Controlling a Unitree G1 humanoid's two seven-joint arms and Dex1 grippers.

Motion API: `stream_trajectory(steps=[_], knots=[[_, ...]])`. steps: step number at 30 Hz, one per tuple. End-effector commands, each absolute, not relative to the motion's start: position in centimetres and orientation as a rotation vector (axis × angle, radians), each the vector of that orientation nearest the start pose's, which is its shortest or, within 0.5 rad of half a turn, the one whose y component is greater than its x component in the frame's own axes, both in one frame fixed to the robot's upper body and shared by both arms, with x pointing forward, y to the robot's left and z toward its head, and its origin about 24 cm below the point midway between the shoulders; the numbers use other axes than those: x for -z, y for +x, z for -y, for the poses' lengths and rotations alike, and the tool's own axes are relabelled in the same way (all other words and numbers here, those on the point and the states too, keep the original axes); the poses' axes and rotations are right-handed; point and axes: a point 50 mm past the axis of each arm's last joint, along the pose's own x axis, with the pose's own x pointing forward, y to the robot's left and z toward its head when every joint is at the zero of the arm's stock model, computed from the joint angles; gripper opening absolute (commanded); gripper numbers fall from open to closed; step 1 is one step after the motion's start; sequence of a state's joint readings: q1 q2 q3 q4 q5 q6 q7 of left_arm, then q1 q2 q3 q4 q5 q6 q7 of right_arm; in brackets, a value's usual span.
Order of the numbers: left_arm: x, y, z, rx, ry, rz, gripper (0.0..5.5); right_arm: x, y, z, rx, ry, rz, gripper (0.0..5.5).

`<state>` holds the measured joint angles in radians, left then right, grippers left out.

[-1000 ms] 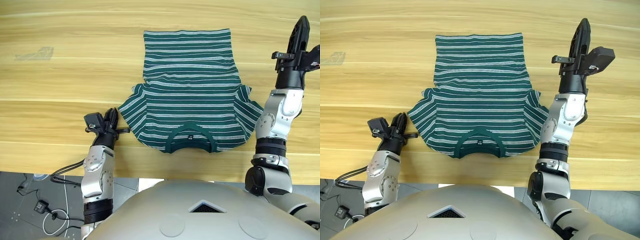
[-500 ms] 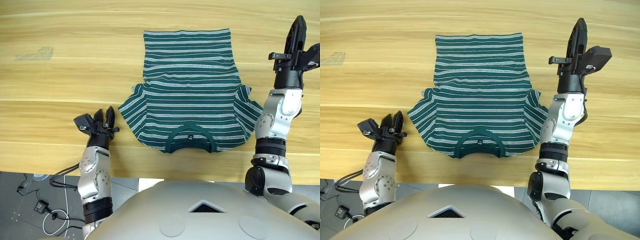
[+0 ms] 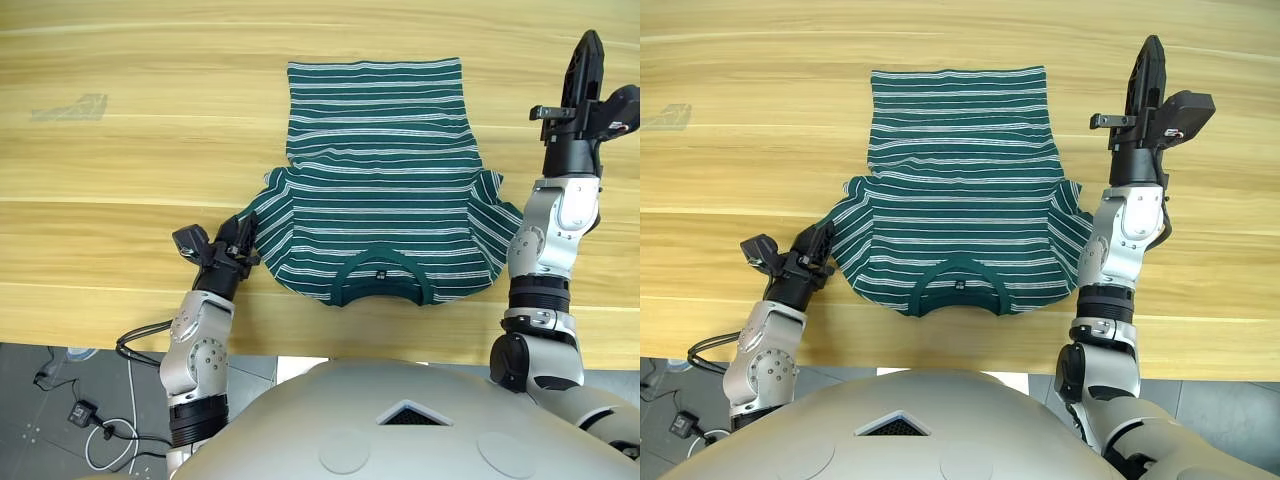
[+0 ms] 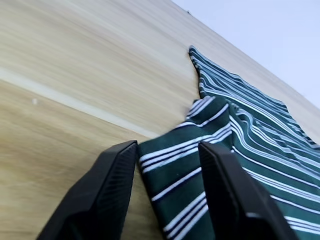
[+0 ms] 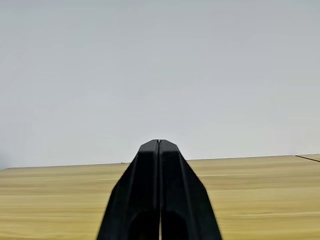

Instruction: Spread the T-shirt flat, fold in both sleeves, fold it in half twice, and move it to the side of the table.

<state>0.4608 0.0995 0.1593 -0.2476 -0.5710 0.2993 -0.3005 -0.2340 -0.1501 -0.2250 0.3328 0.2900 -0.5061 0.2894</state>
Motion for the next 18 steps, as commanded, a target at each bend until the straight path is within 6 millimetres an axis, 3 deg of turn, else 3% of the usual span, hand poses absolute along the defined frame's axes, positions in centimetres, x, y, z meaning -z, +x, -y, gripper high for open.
stream_trajectory(steps=[1,6,18], knots=[[2.3,13.1,-19.9,0.039,-0.495,-0.483,2.26,-8.6,28.5,21.3,-0.061,0.057,0.458,0.0],[2.3,13.4,-21.0,-0.03,-0.468,-0.473,2.26,-8.5,28.6,21.1,-0.06,0.059,0.457,0.0],[2.5,13.2,-20.2,0.028,-0.475,-0.489,0.21,-8.5,28.6,21.2,-0.056,0.056,0.455,0.0]])
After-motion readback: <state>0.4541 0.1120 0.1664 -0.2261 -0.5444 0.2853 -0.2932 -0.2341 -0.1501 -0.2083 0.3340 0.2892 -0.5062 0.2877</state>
